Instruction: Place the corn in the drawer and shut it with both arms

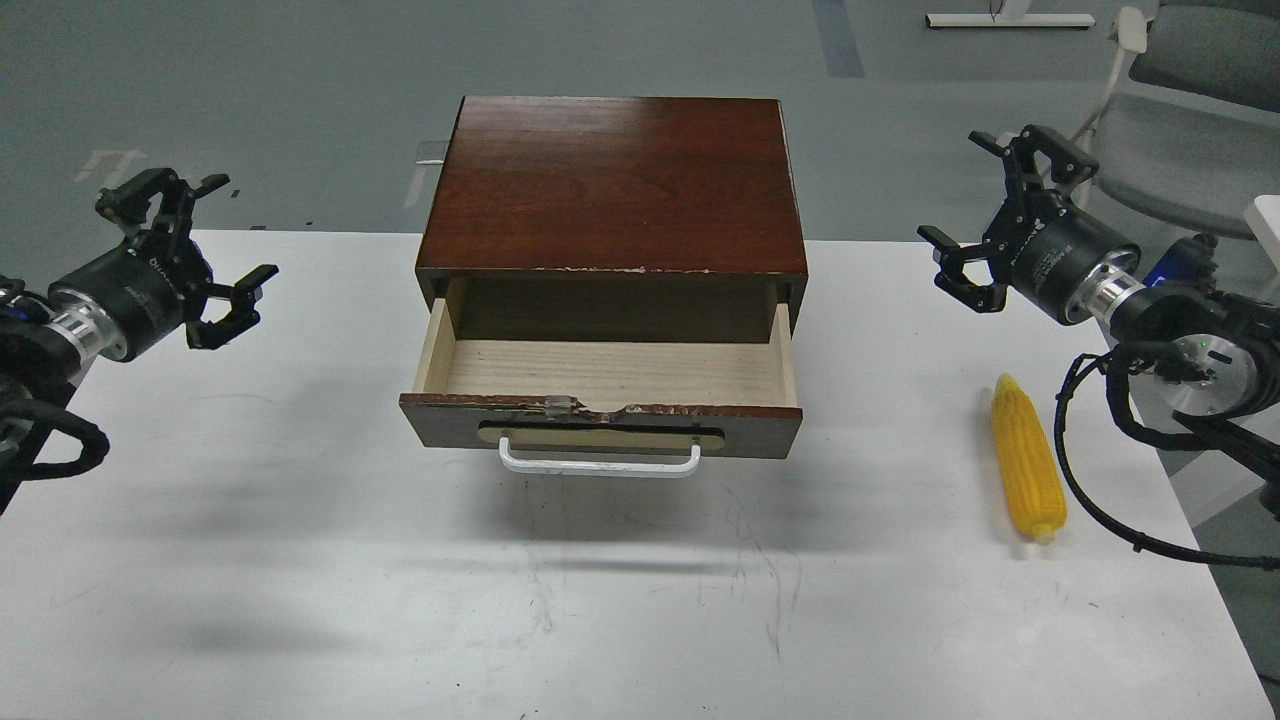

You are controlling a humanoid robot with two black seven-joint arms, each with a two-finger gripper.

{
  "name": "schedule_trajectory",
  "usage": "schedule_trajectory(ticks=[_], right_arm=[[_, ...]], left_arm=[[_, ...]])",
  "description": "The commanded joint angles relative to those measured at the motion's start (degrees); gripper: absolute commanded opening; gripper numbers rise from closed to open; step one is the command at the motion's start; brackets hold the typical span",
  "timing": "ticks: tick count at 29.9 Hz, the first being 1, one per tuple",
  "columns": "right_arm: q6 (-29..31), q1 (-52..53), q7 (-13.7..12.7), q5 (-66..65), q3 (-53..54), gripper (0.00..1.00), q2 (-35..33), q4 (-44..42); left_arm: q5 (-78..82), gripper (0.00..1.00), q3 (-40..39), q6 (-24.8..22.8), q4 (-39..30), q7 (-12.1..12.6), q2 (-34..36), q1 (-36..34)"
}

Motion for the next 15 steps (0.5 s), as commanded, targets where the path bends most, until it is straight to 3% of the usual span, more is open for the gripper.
schedule_trajectory(ticks=[1,15], right_arm=[[-1.21,-0.18,-0.11,0.09,0.0,0.97,0.0,-0.15],[-1.12,0.35,0.24,0.0,1.48,1.0,0.44,-0.42]], left_arm=[[-0.73,0.98,-0.15,0.47,-0.04,-0.97,0.07,0.79],[-1.88,0.98,-1.03,0.48,-0.39,-0.54,-0.55,2.02]])
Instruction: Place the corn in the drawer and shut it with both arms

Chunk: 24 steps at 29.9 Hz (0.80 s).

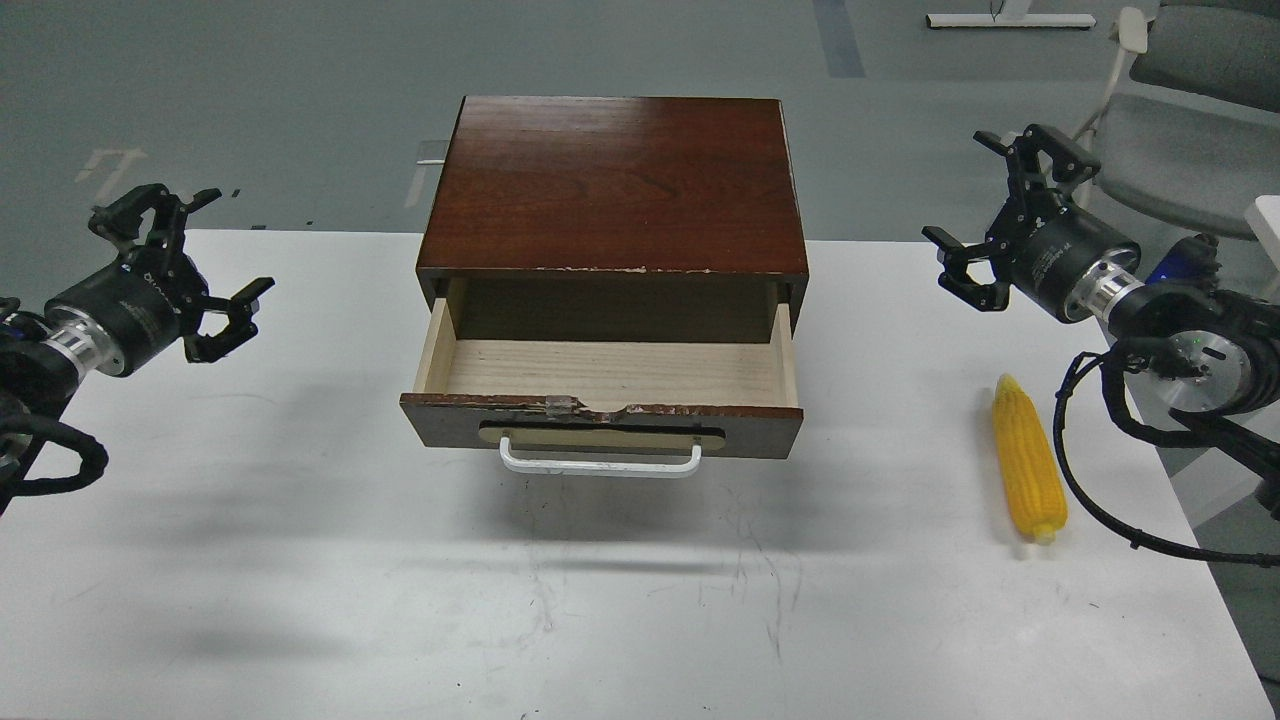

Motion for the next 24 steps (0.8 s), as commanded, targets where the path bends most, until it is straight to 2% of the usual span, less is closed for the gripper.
schedule_trajectory(ticks=[1,24], right_arm=[[0.26,-0.15,0.07,0.0,1.59,1.0,-0.1,0.05],[0.0,-0.41,-0.02,-0.79,0.28,1.0,-1.6,0.14]], left_arm=[[-0.05,0.98,-0.05,0.11,0.11,-0.15,-0.11,0.33],[0.31,0.98,0.65,0.02,0.28,-0.59,-1.08,-0.2]])
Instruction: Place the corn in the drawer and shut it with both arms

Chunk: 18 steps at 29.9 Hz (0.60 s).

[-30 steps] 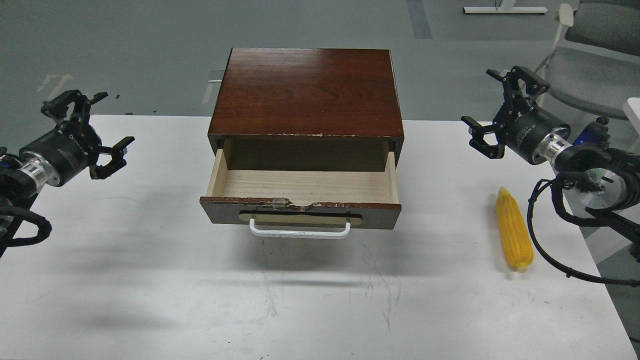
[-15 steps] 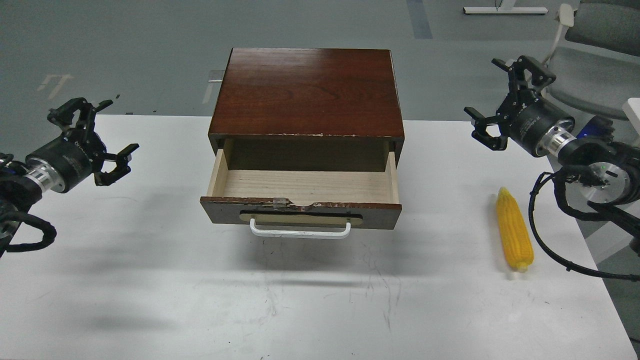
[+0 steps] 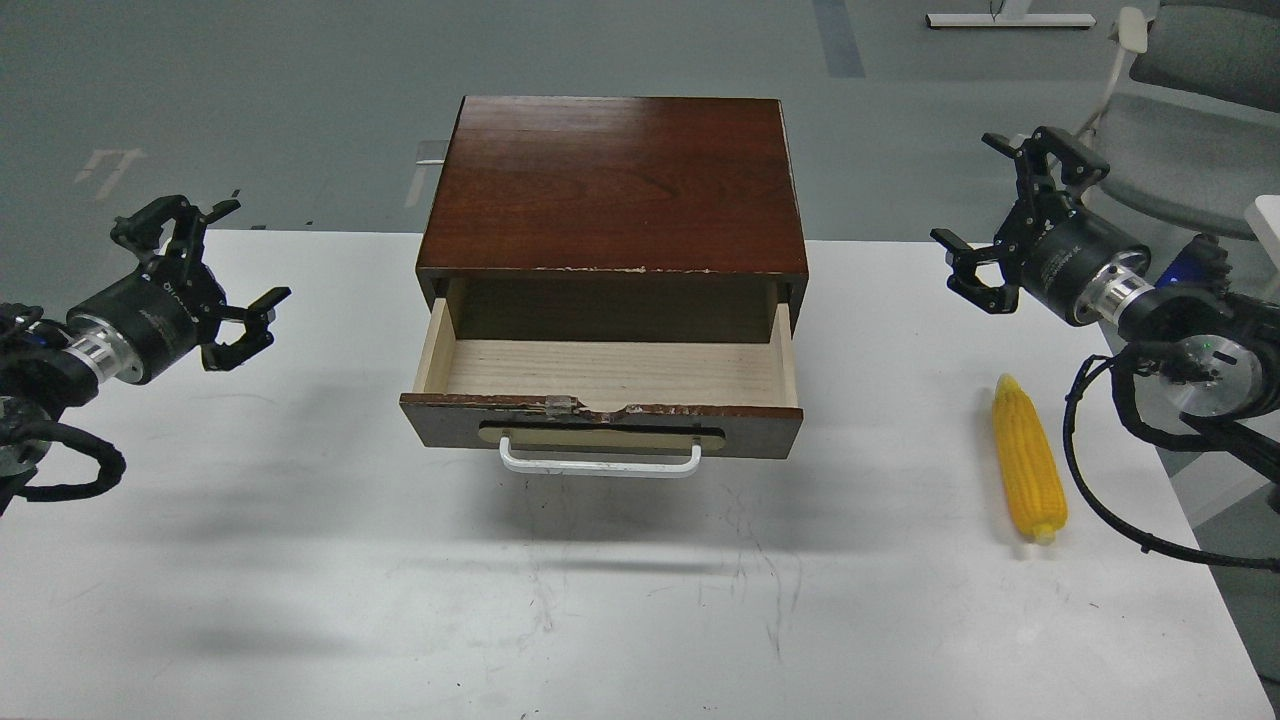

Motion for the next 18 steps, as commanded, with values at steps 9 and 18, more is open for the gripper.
schedule_trajectory(ticks=[9,18], right_arm=[[-0.09,0.07,0.0,-0.09,0.0,1.0,-0.66,-0.1],[-0.17,0.34,0.18,-3.34,-0.08,1.0,-0.75,0.08]], left_arm=[[0.01,0.98,-0.04,-0.29,-0.08,-0.17,0.21,0.15],[0.01,0.98,-0.04,-0.11,-0.17,-0.17,0.21,0.24]])
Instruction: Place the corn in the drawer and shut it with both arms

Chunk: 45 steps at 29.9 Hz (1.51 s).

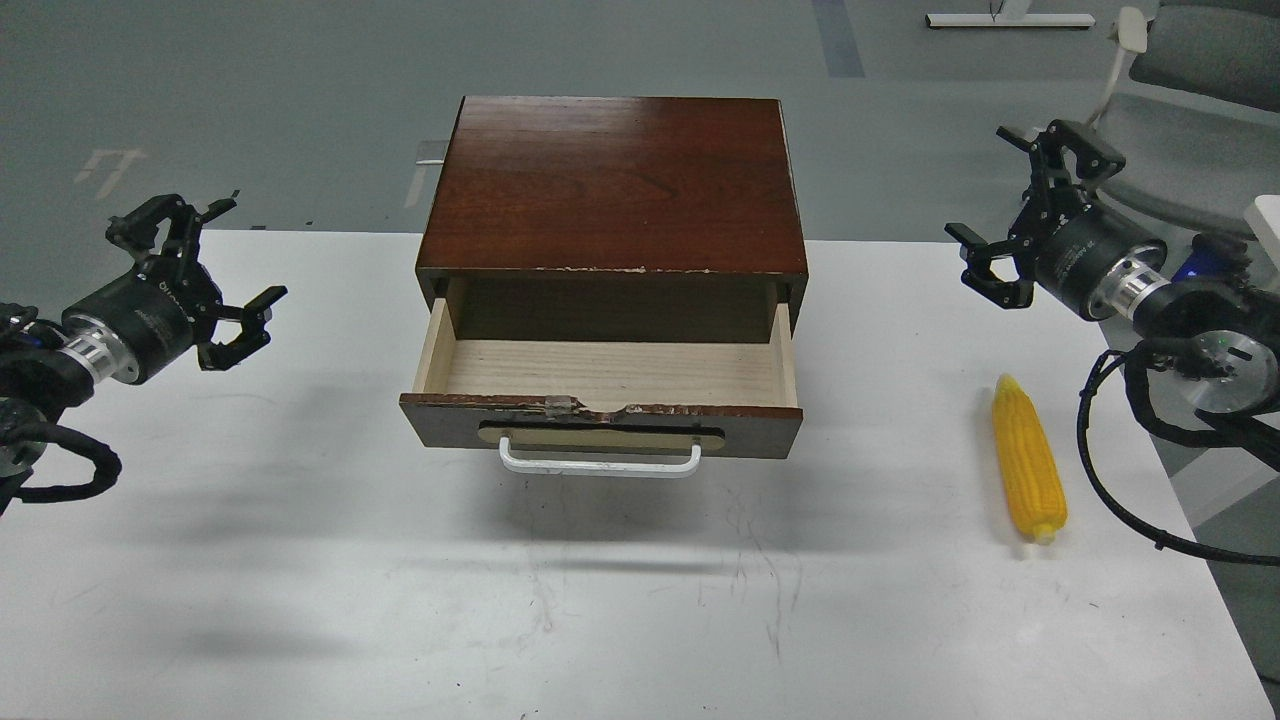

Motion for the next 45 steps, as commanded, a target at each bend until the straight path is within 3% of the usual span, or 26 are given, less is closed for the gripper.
schedule_trajectory(ticks=[1,11,16,20,28,30,33,40,45], right_arm=[[-0.08,-0.05,0.09,-1.25,0.0,1.0,0.03,-0.05],[-1.04,0.21,0.18,-2.39,-0.09,1.0,-0.76,0.29],[-10.0,0.3,0.62,-20.9,-2.28,0.99,-2.25,3.89],[-20.19,-0.14,0.53,-37.78,-5.87,1.0,-7.25,8.37],[-24.95,-0.4,0.09,-55.72,-15.98,0.99,-16.13,16.11],[-25.91,-0.49,-0.26,-65.62,-20.46,0.97,-18.59,18.31],[-29.08,-0.93,-1.93,-72.34,-24.34,0.97,-20.09,18.23],[-30.4,-4.79,-5.1,-72.97,-26.45,0.92,-19.05,15.33],[-31.28,-5.59,-5.36,-72.97,-26.63,0.9,-10.61,7.86]], left_arm=[[0.0,0.98,0.09,0.07,-0.01,0.01,-0.17,0.06],[0.09,0.98,0.0,0.15,-0.1,-0.08,0.18,-0.02],[0.17,0.98,0.0,0.15,-0.1,-0.08,0.54,-0.02],[0.09,0.98,0.09,0.24,-0.1,-0.08,0.54,0.24],[0.17,0.98,0.09,0.33,-0.1,-0.08,-0.08,0.42],[0.17,0.98,0.09,0.33,-0.1,-0.08,-0.25,0.42],[0.17,0.98,0.09,0.33,-0.1,-0.08,-0.25,0.42],[0.17,0.98,0.09,0.24,-0.1,-0.08,-0.43,0.94],[0.17,0.98,0.09,0.07,-0.1,-0.08,-0.34,1.47]])
